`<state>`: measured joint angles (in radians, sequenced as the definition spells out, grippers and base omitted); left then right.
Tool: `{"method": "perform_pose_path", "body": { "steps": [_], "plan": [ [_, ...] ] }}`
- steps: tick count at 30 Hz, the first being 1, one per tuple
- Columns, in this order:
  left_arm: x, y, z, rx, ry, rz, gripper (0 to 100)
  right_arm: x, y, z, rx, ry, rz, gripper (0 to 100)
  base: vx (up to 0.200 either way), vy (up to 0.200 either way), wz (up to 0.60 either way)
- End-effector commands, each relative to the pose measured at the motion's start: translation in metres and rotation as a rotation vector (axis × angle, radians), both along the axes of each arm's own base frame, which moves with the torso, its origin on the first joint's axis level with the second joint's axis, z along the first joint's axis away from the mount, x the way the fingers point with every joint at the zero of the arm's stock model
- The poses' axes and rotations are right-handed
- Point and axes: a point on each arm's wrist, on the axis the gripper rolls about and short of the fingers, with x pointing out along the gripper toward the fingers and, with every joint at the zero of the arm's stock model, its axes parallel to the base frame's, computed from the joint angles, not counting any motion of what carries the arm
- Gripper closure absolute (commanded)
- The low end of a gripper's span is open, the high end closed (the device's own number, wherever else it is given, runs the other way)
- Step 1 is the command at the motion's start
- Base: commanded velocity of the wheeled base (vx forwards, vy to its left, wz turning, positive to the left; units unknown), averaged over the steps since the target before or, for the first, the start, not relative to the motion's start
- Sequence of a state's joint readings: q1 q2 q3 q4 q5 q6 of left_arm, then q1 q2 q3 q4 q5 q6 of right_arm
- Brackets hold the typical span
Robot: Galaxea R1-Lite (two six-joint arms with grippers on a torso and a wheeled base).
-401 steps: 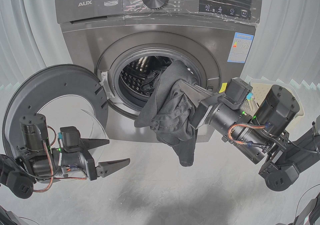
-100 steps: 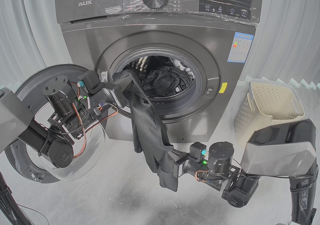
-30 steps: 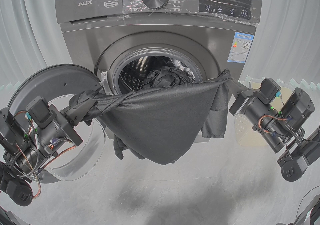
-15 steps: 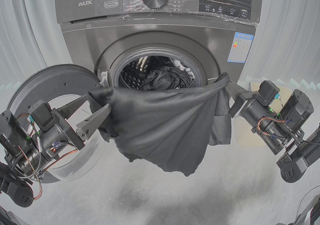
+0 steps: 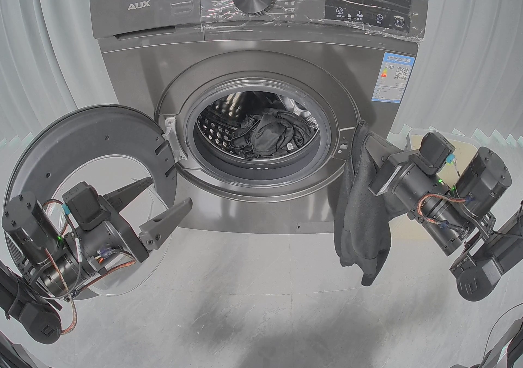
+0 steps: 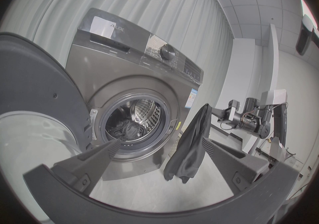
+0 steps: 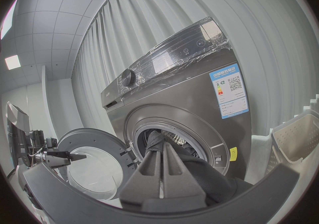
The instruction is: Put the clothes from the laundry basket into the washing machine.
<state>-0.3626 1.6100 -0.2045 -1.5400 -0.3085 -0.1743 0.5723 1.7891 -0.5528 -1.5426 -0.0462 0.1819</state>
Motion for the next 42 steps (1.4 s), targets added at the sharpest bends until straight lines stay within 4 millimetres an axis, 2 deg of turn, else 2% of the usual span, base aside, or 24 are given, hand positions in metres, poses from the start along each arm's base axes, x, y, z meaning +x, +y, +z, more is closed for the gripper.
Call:
{"method": "perform_pose_path", "body": {
  "steps": [1, 7, 10, 15, 18, 25, 32, 37, 42],
  "plan": [
    [0.006, -0.005, -0.016, 0.049, 0.050, -0.004, 0, 0.000, 0.001, 0.001, 0.001, -0.004, 0.004, 100, 0.000, 0.000, 0.00],
    [0.014, -0.010, -0.029, 0.126, 0.053, -0.003, 0, -0.005, 0.008, 0.005, 0.016, -0.016, 0.016, 100, 0.000, 0.000, 0.00],
    [0.024, -0.020, -0.036, 0.143, 0.069, -0.024, 0, -0.007, 0.018, 0.007, 0.025, -0.022, 0.035, 100, 0.000, 0.000, 0.00],
    [0.041, -0.027, -0.043, 0.146, 0.078, -0.024, 0, -0.011, 0.037, 0.022, 0.049, -0.069, 0.098, 100, 0.000, 0.000, 0.00],
    [0.048, -0.030, -0.047, 0.146, 0.084, -0.024, 0, -0.011, 0.049, 0.024, 0.041, -0.061, 0.128, 100, 0.000, 0.000, 0.00],
    [0.051, -0.031, -0.050, 0.149, 0.093, -0.019, 0, -0.004, 0.057, 0.035, 0.037, -0.057, 0.150, 100, 0.000, 0.000, 0.00],
    [0.053, -0.030, -0.053, 0.156, 0.101, -0.015, 0, 0.003, 0.064, 0.029, 0.020, -0.029, 0.141, 100, 0.000, 0.000, 0.00],
    [0.055, -0.032, -0.056, 0.159, 0.109, -0.020, 0, -0.001, 0.071, 0.031, 0.028, -0.037, 0.164, 100, 0.000, 0.000, 0.00],
    [0.059, -0.035, -0.068, 0.191, 0.131, -0.032, 0, 0.001, 0.076, 0.029, 0.027, -0.037, 0.167, 100, 0.000, 0.000, 0.00]
  ]
}}
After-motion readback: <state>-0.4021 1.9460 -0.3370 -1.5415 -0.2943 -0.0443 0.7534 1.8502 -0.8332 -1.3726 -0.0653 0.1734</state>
